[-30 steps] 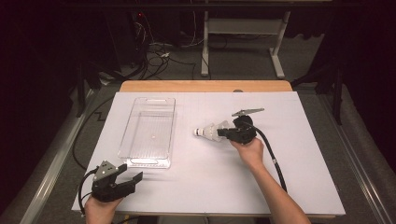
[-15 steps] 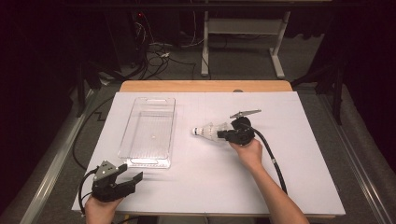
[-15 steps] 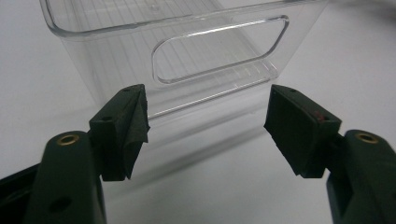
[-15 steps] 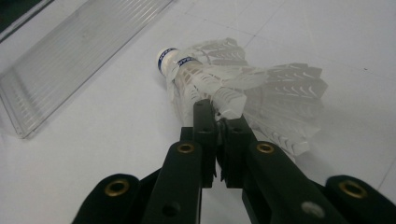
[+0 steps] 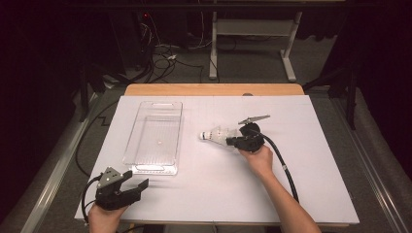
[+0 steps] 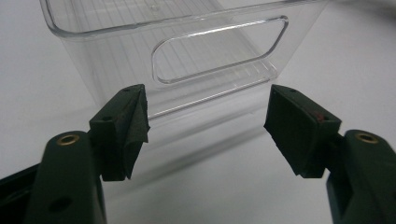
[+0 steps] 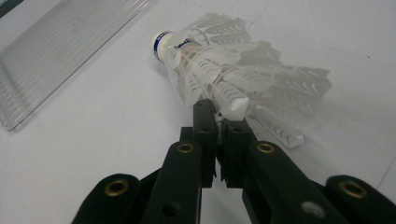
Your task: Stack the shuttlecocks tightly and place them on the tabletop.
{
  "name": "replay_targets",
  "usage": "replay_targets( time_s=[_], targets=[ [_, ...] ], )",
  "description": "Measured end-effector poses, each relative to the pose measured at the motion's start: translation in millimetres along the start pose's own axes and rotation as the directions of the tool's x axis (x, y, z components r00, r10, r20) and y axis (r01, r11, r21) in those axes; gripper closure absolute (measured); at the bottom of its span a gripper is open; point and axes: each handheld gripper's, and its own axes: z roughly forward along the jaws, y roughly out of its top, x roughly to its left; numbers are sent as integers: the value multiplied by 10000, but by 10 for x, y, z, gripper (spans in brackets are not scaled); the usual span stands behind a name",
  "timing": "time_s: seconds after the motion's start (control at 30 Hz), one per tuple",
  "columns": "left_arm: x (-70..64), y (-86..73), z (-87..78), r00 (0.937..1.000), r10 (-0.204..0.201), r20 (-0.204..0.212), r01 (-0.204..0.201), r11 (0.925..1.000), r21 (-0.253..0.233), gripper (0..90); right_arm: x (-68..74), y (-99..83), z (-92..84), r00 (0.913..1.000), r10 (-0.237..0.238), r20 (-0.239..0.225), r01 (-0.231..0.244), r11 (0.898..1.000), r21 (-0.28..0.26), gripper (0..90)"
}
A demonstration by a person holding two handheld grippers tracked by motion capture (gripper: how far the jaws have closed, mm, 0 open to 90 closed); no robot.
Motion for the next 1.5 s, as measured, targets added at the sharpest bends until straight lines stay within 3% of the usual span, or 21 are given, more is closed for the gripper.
replay_targets(
  time_s=[0.73,1.03,1.5],
  targets=[
    [-1,1,2,10000,30,-1,-30,10000,12,310,-34,-7,18,9997,127,189,-128,9999,60,797],
    [3,2,1,10000,13,25,-13,10000,19,310,-9,-12,-9,9981,30,612,-42,9998,187,699],
    [18,-7,-6,9999,-68,109,68,10000,17,310,20,-13,-127,9969,-157,765,144,9998,168,582]
  ],
)
